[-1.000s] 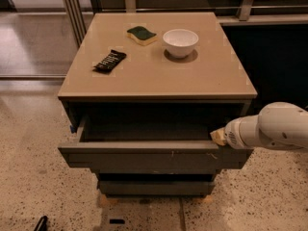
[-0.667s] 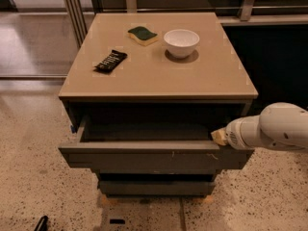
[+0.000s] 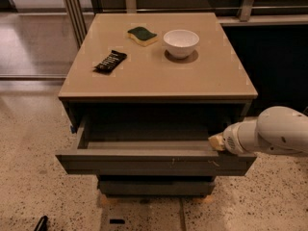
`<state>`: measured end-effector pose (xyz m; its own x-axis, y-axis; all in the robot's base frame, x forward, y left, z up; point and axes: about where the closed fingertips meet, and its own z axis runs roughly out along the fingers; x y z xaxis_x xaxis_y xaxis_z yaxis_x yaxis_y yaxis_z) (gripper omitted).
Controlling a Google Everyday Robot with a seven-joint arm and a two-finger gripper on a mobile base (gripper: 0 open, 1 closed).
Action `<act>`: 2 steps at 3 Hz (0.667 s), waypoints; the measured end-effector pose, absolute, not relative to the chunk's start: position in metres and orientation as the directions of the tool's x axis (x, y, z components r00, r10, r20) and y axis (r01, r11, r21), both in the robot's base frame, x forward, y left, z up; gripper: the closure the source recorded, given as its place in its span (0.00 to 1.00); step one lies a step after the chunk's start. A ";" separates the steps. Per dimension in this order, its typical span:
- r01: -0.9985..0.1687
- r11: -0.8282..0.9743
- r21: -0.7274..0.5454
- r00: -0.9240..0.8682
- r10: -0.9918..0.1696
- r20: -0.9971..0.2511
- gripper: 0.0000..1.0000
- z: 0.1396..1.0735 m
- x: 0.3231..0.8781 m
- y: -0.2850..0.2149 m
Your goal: Open top drawer
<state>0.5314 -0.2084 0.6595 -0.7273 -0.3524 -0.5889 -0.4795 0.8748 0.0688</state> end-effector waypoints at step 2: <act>-0.453 0.886 0.096 -0.748 -0.320 -0.581 1.00 0.655 0.502 -0.212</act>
Offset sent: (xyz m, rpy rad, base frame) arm -0.1188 -0.0162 -0.0183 0.0911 0.0552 -0.1160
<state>0.5024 -0.2120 0.6547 -0.7484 -0.3197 -0.5811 -0.4532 0.8862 0.0961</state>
